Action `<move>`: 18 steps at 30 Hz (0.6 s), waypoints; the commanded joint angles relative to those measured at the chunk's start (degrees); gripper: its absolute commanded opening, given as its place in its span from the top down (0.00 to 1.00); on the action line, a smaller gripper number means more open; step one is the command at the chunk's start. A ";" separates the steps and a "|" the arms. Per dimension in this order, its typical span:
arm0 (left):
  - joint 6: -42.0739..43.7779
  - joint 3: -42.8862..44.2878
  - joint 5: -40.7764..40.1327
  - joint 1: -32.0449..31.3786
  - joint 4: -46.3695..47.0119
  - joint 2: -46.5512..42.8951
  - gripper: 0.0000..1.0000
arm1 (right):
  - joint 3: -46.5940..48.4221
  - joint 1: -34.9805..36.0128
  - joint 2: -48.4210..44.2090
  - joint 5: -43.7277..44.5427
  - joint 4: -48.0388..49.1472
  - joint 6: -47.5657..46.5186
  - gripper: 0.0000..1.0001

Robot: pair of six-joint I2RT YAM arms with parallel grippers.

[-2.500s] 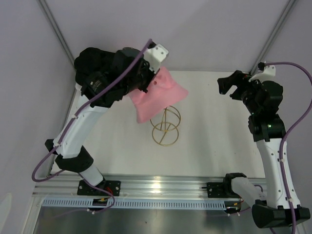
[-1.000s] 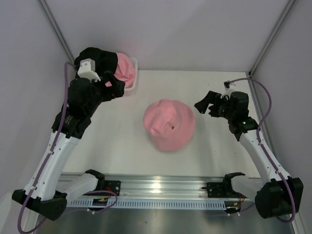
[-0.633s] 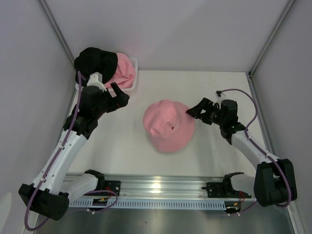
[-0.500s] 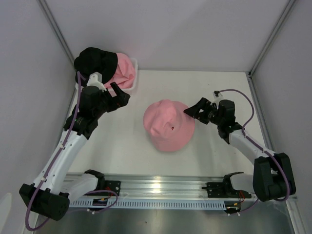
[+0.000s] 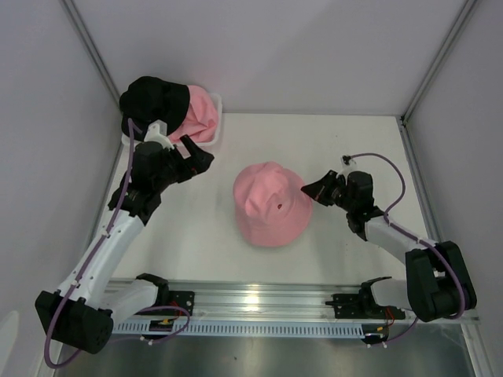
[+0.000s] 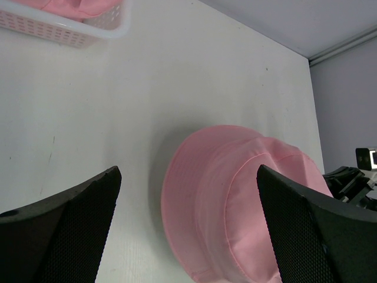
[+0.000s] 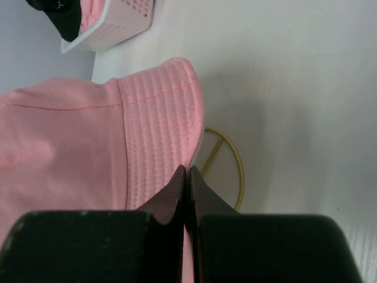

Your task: Stack the hats

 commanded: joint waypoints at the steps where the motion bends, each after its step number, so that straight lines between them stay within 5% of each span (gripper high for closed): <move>1: -1.98 -1.26 1.48 0.72 2.98 0.82 0.01 | -5.33 1.36 0.75 4.28 10.11 -1.71 1.00; 9: -3.04 -3.73 3.41 0.63 4.12 2.67 0.01 | -8.34 4.00 8.30 7.36 21.93 -0.56 1.00; 18: -6.80 -8.11 6.66 0.63 6.23 3.20 0.01 | -10.44 5.49 5.50 14.64 24.65 -5.04 1.00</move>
